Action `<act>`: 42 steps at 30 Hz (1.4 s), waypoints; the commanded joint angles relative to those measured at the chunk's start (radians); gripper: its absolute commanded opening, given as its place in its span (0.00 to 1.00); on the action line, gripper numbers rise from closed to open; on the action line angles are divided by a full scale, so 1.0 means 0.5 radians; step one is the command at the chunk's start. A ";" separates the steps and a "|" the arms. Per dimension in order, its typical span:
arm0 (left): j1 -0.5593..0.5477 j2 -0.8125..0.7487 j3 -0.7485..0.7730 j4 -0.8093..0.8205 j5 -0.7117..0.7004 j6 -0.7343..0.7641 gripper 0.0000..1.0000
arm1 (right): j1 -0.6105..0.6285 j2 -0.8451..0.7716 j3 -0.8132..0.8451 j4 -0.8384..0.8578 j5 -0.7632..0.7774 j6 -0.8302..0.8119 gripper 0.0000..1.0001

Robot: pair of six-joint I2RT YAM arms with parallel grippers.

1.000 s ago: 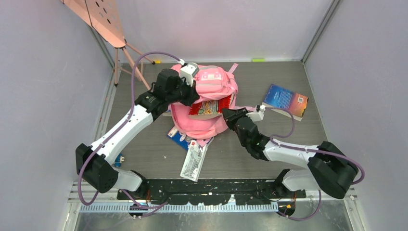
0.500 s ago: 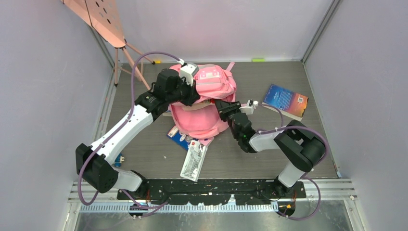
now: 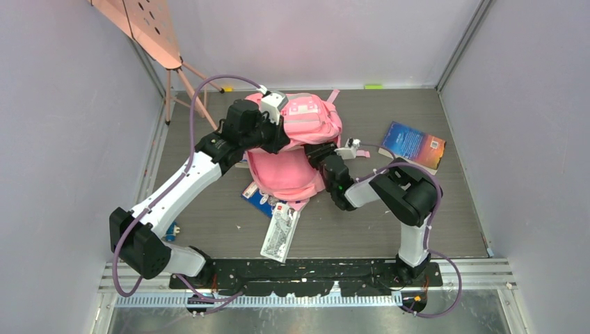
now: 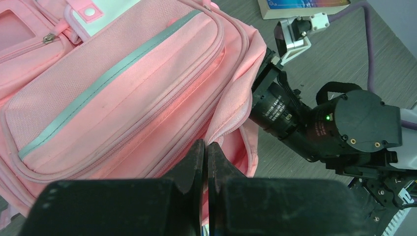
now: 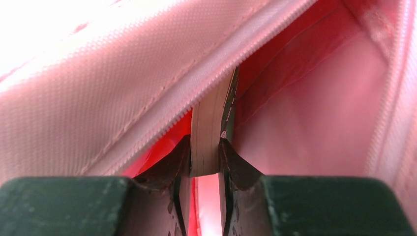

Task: Pack the student bag
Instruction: Place the book in the student bag.

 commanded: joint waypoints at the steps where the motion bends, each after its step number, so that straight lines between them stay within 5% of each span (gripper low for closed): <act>1: -0.019 -0.077 0.048 0.148 0.084 -0.044 0.00 | -0.029 0.049 0.201 0.118 0.128 -0.190 0.01; 13: -0.030 -0.080 0.049 0.144 0.089 -0.044 0.00 | -0.057 0.276 0.670 -0.499 0.301 -0.426 0.04; 20: -0.031 -0.079 0.051 0.133 0.054 -0.041 0.00 | -0.061 0.272 0.631 -0.415 0.210 -0.653 0.48; 25: -0.031 -0.064 0.059 0.118 0.040 -0.041 0.00 | -0.059 0.170 0.524 -0.365 0.083 -0.807 0.69; 35: -0.030 -0.064 0.069 0.088 -0.030 -0.032 0.00 | -0.040 -0.237 0.236 -0.443 -0.147 -0.998 0.88; 42: -0.029 -0.044 0.119 -0.005 -0.160 -0.026 0.00 | -0.039 -0.738 0.109 -0.998 -0.323 -1.192 0.93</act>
